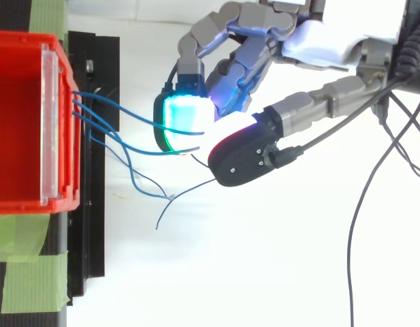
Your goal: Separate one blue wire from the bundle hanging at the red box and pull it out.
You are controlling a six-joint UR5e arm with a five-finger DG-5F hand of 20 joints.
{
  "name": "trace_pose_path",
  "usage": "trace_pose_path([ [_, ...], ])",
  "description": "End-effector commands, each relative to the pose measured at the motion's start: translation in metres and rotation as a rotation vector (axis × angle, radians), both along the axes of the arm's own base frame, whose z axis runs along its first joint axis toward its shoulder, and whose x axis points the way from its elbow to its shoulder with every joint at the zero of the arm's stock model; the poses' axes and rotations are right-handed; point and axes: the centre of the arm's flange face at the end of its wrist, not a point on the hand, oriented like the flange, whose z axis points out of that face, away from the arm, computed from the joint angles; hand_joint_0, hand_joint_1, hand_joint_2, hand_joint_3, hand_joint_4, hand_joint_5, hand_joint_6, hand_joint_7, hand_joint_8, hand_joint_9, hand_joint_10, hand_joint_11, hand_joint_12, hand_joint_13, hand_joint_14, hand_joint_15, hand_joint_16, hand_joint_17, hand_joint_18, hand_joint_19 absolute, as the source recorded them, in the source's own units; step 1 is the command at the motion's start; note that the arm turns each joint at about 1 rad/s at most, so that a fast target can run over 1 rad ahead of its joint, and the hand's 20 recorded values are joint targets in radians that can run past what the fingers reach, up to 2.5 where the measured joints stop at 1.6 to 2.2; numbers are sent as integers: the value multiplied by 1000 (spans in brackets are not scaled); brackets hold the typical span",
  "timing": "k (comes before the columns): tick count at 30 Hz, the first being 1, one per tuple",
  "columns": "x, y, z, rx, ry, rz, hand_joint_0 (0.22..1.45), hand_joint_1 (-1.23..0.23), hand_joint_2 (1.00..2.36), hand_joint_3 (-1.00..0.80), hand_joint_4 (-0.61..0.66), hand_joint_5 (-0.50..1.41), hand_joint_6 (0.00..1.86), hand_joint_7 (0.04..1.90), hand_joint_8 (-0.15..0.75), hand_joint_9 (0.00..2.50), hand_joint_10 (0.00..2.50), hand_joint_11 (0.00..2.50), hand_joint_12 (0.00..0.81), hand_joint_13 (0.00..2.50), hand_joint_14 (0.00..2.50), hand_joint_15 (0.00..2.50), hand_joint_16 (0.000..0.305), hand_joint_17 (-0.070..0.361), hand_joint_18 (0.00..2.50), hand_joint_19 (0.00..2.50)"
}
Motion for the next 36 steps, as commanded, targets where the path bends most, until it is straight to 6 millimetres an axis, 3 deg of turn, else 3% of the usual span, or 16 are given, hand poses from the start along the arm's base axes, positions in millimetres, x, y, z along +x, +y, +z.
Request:
trace_pose_path([
  [1,0,0,0,0,0,0,653,-835,1020,-37,154,-201,906,910,364,1087,19,1183,463,1259,22,1144,56,127,769,501],
  [12,0,0,0,0,0,0,607,-901,1021,-128,217,-231,893,913,335,921,20,1151,440,1154,24,1126,58,130,688,488],
  [27,0,0,0,0,-2,1,648,-991,1022,-183,251,-254,865,924,327,740,20,1095,450,1020,26,1054,60,135,636,360],
  [34,0,0,0,0,-2,1,645,-995,1021,-207,241,-248,857,901,328,756,20,1089,451,1015,26,1054,60,135,632,373],
  [36,0,0,0,0,-3,1,606,-915,1018,-251,215,-228,850,902,340,875,20,1098,455,1084,27,1064,58,132,644,434],
])
